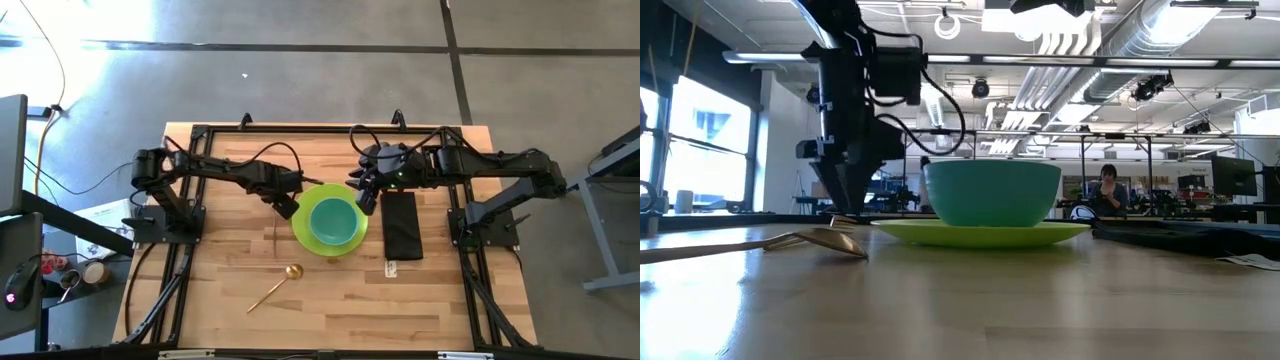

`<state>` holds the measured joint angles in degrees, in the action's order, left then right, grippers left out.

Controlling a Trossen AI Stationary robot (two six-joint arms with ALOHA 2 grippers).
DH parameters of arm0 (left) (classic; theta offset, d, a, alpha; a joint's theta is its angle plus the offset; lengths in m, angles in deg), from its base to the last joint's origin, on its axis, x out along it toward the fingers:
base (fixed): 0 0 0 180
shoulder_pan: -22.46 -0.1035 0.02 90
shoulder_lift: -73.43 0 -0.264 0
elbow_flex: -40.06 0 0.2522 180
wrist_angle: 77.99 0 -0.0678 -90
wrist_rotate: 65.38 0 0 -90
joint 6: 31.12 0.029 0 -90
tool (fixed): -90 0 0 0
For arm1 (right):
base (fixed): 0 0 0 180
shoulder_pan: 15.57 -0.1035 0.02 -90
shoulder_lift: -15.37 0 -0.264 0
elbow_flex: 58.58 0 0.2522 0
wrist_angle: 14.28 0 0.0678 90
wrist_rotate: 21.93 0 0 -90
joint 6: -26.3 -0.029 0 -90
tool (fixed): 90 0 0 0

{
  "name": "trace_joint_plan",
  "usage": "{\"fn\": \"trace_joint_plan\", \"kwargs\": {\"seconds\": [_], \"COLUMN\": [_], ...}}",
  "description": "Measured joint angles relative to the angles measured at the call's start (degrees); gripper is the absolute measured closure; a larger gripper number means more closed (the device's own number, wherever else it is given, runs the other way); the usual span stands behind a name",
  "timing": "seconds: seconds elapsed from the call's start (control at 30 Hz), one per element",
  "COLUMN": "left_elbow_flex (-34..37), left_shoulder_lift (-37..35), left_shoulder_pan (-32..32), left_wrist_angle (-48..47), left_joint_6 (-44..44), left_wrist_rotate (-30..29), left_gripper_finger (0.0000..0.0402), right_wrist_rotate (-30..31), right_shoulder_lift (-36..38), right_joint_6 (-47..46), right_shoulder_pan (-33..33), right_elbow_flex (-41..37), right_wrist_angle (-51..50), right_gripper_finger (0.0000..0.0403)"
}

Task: Set table place
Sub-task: Put the gold fork beside the plate

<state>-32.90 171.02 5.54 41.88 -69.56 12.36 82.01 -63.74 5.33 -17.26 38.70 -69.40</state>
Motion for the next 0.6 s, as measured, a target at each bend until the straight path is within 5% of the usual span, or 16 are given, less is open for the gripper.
{"fn": "trace_joint_plan", "kwargs": {"seconds": [0.37,0.6], "left_elbow_flex": [-0.02,0.0], "left_shoulder_lift": [5.59,5.69], "left_shoulder_pan": [-0.42,-0.33], "left_wrist_angle": [-0.13,2.5], "left_joint_6": [0.07,0.84], "left_wrist_rotate": [0.09,-0.34], "left_gripper_finger": [0.0243,0.0385], "right_wrist_rotate": [0.02,0.02], "right_shoulder_lift": [0.0,0.0], "right_joint_6": [0.0,0.0], "right_shoulder_pan": [0.02,0.02], "right_elbow_flex": [0.0,0.0], "right_wrist_angle": [-0.03,-0.1], "right_gripper_finger": [0.0297,0.0297]}}
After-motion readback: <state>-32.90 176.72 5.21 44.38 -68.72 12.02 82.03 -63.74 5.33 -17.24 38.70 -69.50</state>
